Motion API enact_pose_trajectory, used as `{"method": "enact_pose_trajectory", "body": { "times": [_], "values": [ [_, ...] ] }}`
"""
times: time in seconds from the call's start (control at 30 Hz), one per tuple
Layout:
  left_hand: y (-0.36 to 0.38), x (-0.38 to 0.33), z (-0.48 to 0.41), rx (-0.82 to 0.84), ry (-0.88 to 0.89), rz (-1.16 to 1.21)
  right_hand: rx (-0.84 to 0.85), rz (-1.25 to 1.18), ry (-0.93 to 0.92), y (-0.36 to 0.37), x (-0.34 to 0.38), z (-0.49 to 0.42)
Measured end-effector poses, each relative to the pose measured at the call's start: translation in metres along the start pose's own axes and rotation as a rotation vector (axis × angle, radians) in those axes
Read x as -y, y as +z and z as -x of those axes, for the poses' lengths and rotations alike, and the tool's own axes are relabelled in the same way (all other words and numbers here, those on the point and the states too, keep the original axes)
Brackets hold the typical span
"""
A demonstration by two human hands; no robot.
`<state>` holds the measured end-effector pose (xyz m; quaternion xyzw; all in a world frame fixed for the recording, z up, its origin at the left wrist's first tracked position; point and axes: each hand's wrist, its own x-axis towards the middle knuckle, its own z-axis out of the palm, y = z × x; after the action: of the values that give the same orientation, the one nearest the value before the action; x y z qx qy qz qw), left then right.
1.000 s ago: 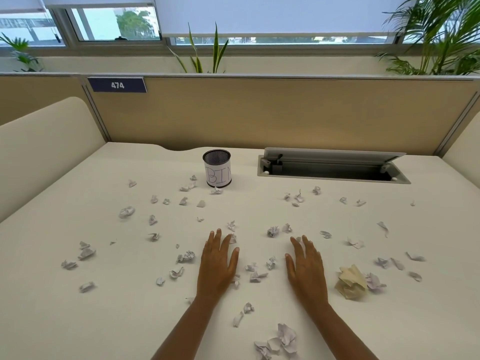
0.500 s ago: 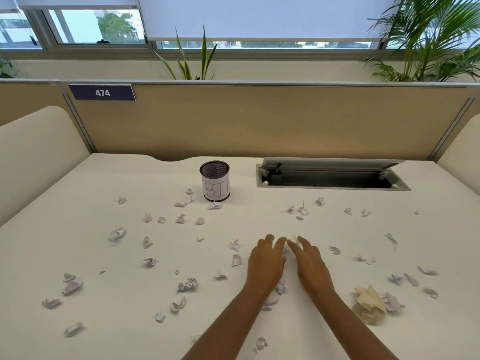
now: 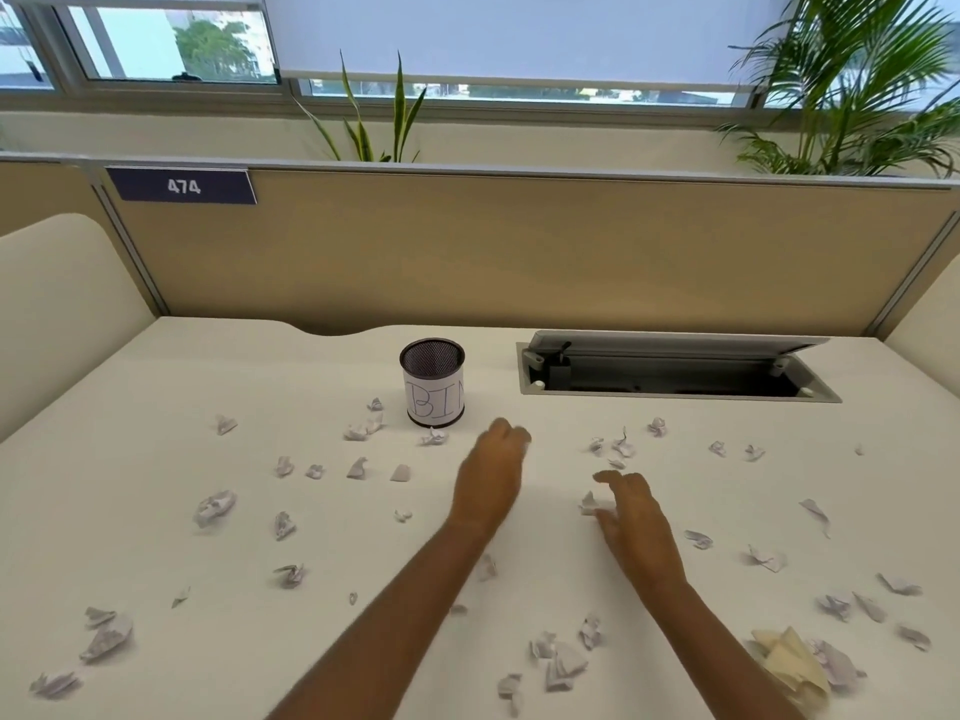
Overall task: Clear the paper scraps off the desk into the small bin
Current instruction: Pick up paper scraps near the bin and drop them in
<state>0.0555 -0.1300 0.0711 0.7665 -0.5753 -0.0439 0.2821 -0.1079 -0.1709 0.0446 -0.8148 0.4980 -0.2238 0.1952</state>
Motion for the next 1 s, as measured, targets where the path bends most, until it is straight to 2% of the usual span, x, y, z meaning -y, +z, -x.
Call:
{"method": "enact_pose_trajectory", "body": {
  "times": [0.13,0.27,0.47,0.67,0.8,0.93,1.0],
  "values": [
    [-0.039,0.02,-0.041,-0.126,-0.037,-0.012,0.118,0.085,-0.012,0.011,0.003,-0.018],
    [-0.063,0.039,-0.076,-0.178,-0.11,-0.058,0.166,0.229,0.013,0.02,0.006,-0.028],
    [-0.069,0.066,-0.098,-0.137,-0.16,-0.051,0.092,-0.061,-0.004,0.022,0.047,-0.052],
    [-0.068,0.103,-0.079,-0.362,-0.133,-0.133,-0.118,-0.244,-0.22,0.018,0.137,-0.107],
    [-0.068,0.135,-0.062,-0.238,-0.29,-0.21,-0.137,-0.198,-0.339,0.029,0.181,-0.142],
    [-0.069,0.16,-0.047,-0.034,-0.39,-0.217,0.001,-0.091,-0.312,0.047,0.194,-0.159],
    [-0.069,0.168,-0.043,0.042,-0.397,-0.209,-0.04,-0.119,-0.31,0.052,0.196,-0.155]
  ]
}}
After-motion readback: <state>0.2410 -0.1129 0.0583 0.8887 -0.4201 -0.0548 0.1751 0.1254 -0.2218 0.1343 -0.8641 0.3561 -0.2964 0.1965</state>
